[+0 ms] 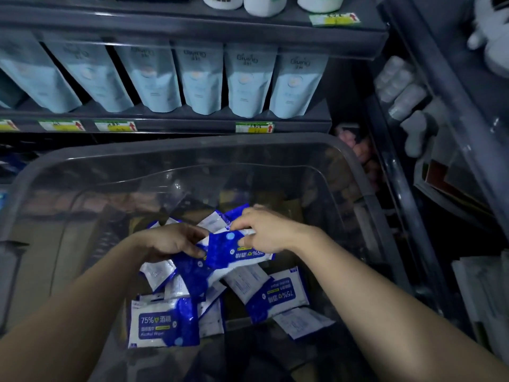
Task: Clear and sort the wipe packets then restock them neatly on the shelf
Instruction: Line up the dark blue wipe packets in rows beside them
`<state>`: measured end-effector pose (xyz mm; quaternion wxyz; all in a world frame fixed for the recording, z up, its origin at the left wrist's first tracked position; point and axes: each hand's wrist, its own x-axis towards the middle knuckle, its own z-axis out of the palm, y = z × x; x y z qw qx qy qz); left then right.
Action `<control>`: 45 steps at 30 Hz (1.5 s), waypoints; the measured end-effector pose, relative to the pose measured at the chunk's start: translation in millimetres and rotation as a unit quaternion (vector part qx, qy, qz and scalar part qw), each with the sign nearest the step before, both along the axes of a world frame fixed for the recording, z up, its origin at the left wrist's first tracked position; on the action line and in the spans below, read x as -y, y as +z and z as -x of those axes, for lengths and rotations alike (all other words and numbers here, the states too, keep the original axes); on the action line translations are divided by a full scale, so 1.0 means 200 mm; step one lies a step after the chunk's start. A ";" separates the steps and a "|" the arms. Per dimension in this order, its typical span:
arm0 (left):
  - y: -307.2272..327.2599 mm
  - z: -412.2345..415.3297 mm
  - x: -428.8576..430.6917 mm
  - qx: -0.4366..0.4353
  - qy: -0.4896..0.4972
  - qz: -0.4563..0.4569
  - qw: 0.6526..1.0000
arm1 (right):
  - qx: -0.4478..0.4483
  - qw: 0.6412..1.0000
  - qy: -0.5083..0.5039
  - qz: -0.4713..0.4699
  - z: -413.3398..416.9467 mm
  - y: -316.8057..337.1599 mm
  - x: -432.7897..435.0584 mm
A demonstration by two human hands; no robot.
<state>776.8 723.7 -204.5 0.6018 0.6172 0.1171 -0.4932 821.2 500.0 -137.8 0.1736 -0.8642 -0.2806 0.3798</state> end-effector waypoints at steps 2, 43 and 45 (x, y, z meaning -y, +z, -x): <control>0.00 -0.02 0.04 0.034 0.018 -0.009 0.999 | 0.036 0.999 -0.019 -0.032 0.02 -0.04 0.00; -0.12 -0.05 0.33 0.633 -0.242 -0.370 0.635 | 0.038 0.951 -0.115 0.286 0.05 -0.04 0.25; -0.22 0.00 0.30 0.598 -0.327 -0.343 0.646 | 0.038 0.949 -0.113 0.293 0.05 -0.04 0.25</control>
